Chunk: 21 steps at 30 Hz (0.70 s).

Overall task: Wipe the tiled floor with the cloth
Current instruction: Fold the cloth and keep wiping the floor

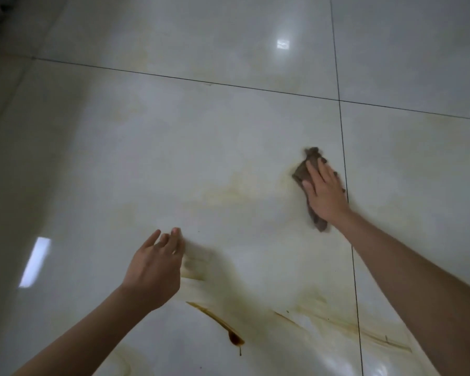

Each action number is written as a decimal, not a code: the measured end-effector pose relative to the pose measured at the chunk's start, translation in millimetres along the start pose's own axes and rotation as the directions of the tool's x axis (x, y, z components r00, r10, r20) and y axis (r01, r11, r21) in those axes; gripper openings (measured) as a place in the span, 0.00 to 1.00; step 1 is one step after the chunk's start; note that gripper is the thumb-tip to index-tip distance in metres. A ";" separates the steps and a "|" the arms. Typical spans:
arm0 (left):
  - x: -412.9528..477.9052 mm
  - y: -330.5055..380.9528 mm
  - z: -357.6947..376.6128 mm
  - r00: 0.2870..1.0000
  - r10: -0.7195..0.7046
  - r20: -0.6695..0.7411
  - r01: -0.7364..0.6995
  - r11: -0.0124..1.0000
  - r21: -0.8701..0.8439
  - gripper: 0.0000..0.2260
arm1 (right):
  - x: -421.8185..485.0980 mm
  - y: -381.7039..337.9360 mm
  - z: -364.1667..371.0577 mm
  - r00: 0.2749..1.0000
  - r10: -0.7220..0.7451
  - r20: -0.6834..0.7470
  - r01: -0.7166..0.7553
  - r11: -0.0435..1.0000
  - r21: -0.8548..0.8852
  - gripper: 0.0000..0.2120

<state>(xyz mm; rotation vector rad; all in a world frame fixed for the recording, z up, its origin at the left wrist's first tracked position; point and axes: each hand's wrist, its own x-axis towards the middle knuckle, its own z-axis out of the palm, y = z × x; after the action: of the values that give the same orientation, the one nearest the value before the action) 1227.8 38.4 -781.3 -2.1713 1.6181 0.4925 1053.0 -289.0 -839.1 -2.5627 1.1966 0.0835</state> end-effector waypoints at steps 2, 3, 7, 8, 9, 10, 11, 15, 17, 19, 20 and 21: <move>-1.5 1.5 -0.1 1.000 -0.015 0.000 0.015 0.999 -0.031 0.27 | 17.8 -30.1 8.5 0.990 0.135 -0.044 -0.135 0.991 0.003 0.25; -1.7 1.4 -0.7 0.999 -0.020 -0.035 0.018 0.999 -0.051 0.28 | 18.6 -49.5 15.7 0.987 0.140 -0.084 -0.139 0.990 0.012 0.25; -3.5 -4.0 1.4 0.981 -0.023 -0.193 -0.003 0.991 -0.134 0.22 | -41.8 -123.6 51.5 0.969 -0.192 -0.154 0.206 0.976 0.075 0.23; -4.9 -4.4 0.5 0.977 -0.020 -0.210 -0.009 0.991 -0.133 0.19 | -66.9 -136.8 60.7 0.944 -0.291 -0.158 0.305 0.950 0.072 0.22; -5.5 -4.5 -0.8 0.975 -0.020 -0.220 -0.009 0.992 -0.130 0.19 | -91.9 -146.2 68.4 0.912 -0.390 -0.128 0.401 0.913 0.070 0.22; -5.8 -4.3 -1.4 0.973 -0.017 -0.229 -0.013 0.992 -0.126 0.19 | -114.4 -150.0 73.3 0.869 -0.491 -0.066 0.495 0.866 0.074 0.22; -6.4 -3.8 -1.5 0.971 -0.020 -0.237 -0.008 0.993 -0.118 0.18 | -128.9 -147.9 74.4 0.809 -0.588 0.012 0.586 0.807 0.076 0.22; -7.7 -4.8 -2.9 0.974 -0.018 -0.225 -0.014 0.990 -0.140 0.18 | -86.2 -97.2 42.6 0.515 -0.839 0.176 0.849 0.528 0.031 0.19; -8.3 -5.5 -4.9 0.978 -0.020 -0.208 -0.009 0.991 -0.136 0.18 | -44.5 -63.9 22.7 0.668 -0.739 0.089 0.738 0.673 0.046 0.17; -7.8 -3.9 -4.4 0.985 -0.037 -0.168 0.010 0.987 -0.159 0.23 | -13.4 -30.8 8.8 0.876 -0.480 0.031 0.477 0.875 0.077 0.19; -7.7 -3.2 -4.0 0.987 -0.043 -0.155 0.018 0.987 -0.159 0.26 | -5.3 -19.7 5.8 0.932 -0.362 0.005 0.360 0.929 0.092 0.20; -8.1 -2.8 -5.8 0.989 -0.054 -0.139 0.031 0.986 -0.164 0.26 | -0.8 -15.9 8.0 0.971 -0.236 -0.043 0.239 0.964 0.114 0.20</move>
<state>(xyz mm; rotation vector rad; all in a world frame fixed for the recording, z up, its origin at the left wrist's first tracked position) 1228.6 42.9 -772.0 -2.4047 1.6528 0.4797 1065.2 -276.4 -842.6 -2.5876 0.8667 -0.0769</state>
